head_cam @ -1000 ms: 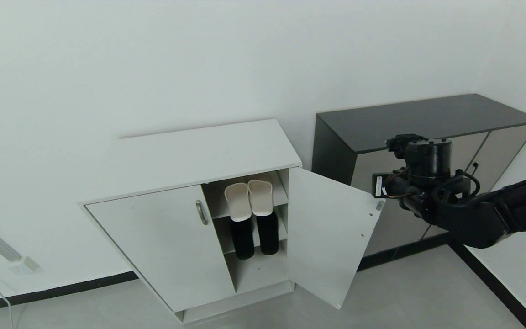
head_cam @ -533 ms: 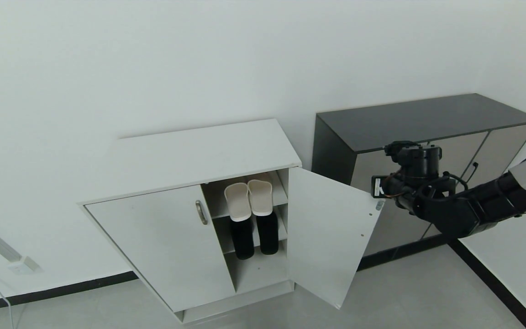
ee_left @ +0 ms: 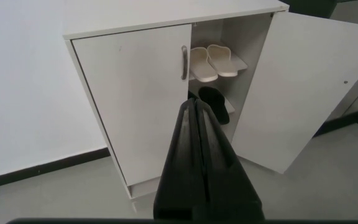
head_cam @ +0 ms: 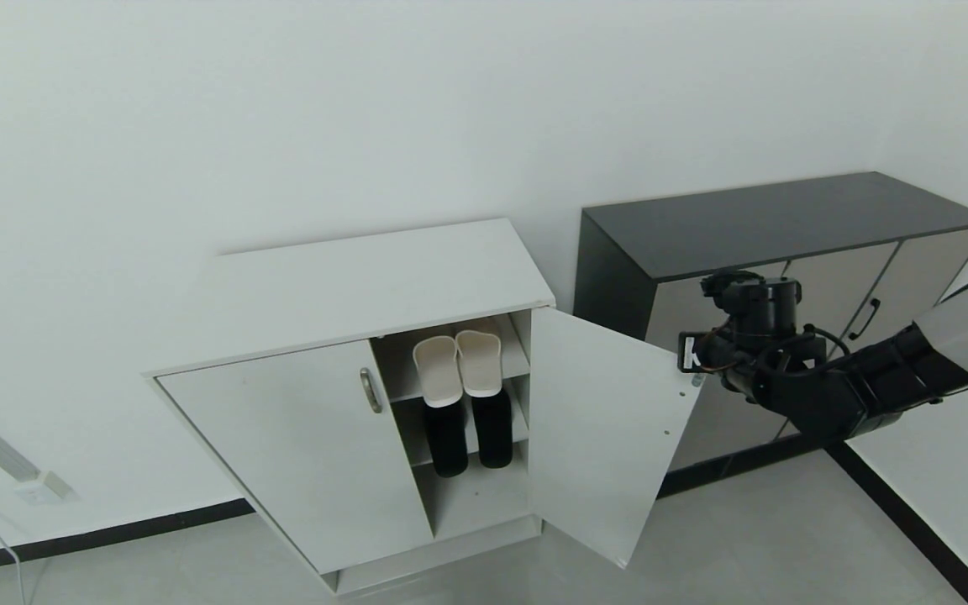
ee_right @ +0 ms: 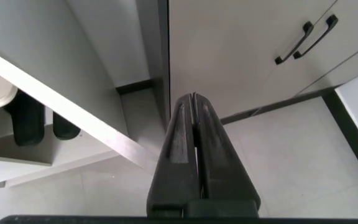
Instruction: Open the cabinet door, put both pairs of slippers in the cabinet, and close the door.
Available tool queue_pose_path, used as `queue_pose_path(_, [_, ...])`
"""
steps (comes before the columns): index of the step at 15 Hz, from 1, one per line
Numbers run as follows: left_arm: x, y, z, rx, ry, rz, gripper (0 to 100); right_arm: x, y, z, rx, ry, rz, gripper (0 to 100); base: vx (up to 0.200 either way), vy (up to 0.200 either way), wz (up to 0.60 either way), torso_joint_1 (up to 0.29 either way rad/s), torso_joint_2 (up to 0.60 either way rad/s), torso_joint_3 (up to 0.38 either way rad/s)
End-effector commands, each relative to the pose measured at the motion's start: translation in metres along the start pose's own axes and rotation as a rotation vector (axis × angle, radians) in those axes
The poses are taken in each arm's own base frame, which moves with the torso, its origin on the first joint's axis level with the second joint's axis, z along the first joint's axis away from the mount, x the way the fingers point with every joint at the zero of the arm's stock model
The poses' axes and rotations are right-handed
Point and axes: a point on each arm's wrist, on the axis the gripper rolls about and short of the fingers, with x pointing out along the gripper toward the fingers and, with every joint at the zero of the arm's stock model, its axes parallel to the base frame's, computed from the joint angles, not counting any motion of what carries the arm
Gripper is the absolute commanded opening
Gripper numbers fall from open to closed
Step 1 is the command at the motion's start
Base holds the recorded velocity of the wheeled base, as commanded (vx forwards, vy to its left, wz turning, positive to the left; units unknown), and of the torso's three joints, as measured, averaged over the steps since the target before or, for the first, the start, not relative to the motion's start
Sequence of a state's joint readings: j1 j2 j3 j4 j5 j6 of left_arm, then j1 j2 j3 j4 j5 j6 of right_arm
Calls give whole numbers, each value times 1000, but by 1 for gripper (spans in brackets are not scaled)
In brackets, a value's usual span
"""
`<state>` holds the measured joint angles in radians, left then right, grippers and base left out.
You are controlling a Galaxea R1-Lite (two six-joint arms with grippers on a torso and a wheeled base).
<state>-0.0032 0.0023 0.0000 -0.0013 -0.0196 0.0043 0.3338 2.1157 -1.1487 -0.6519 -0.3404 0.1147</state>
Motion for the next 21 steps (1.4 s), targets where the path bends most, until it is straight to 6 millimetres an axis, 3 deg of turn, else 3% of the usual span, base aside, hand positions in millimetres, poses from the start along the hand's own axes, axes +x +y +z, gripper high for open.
queue_pose_path(1, [0,0,0,0,0,0,0,3,1,-3,0,5,0,0,0,0,0,0,0,0])
queue_pose_path(7, [0,0,0,-1,0,0,0,2,5,-7,-8,19,7,0,0,0,0,0,0,0])
queue_pose_path(10, [0,0,0,0,0,0,0,-8,16,-12,-25,34,39,0,0,0,0,0,0,0])
queue_pose_path(13, [0,0,0,0,0,0,0,-30,34,-18,-52,51,95,0,0,0,0,0,0,0])
queue_pose_path(18, [0,0,0,-1,0,1,0,-95,80,-27,-105,61,274,0,0,0,0,0,0,0])
queue_pose_path(21, [0,0,0,-3,0,0,0,-117,78,-20,-97,23,340,0,0,0,0,0,0,0])
